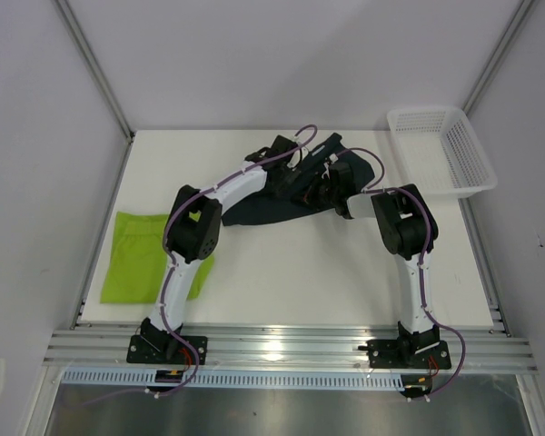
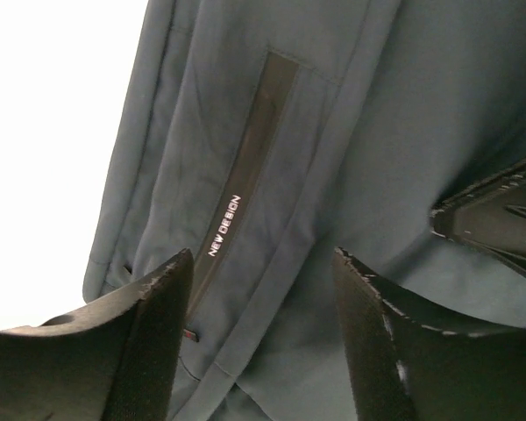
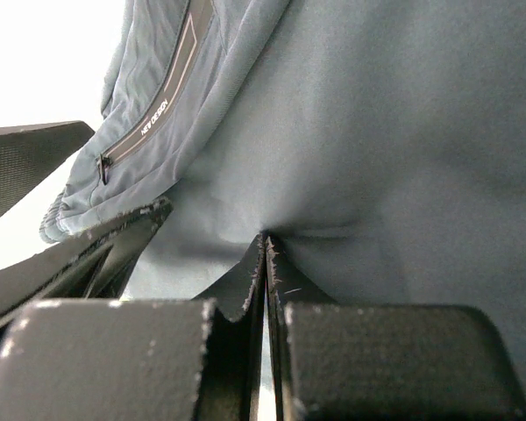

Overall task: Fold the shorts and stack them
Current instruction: Fold the shorts

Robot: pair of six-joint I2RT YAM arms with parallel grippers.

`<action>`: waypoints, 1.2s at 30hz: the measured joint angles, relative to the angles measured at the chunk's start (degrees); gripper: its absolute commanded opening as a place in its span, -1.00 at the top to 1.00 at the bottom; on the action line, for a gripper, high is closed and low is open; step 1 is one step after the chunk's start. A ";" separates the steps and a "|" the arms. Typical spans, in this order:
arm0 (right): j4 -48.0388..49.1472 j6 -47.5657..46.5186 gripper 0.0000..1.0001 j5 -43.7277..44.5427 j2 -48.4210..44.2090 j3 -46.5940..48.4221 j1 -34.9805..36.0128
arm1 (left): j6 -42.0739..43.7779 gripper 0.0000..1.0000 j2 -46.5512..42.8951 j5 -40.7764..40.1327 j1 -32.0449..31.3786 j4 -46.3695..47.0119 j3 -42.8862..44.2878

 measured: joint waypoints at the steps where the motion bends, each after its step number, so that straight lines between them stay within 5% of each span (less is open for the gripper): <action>1: 0.00 0.00 1.00 -0.02 0.07 0.09 0.00 | 0.15 -0.28 0.20 -0.48 0.00 0.00 0.09; 12: 0.00 0.00 1.00 0.00 0.28 0.42 0.04 | 0.39 -0.22 3.32 -1.77 0.00 -1.84 2.91; 20: 0.00 0.00 1.00 -0.02 0.31 0.42 0.04 | 0.24 0.18 6.67 -4.28 0.00 -2.62 6.80; 27: 0.00 0.00 1.00 -0.02 0.31 0.42 0.04 | 0.15 1.00 8.02 -4.98 0.07 -4.22 9.03; 36: 0.00 0.00 1.00 0.00 0.31 0.42 0.04 | -0.76 1.00 8.33 -0.83 0.92 -6.14 9.75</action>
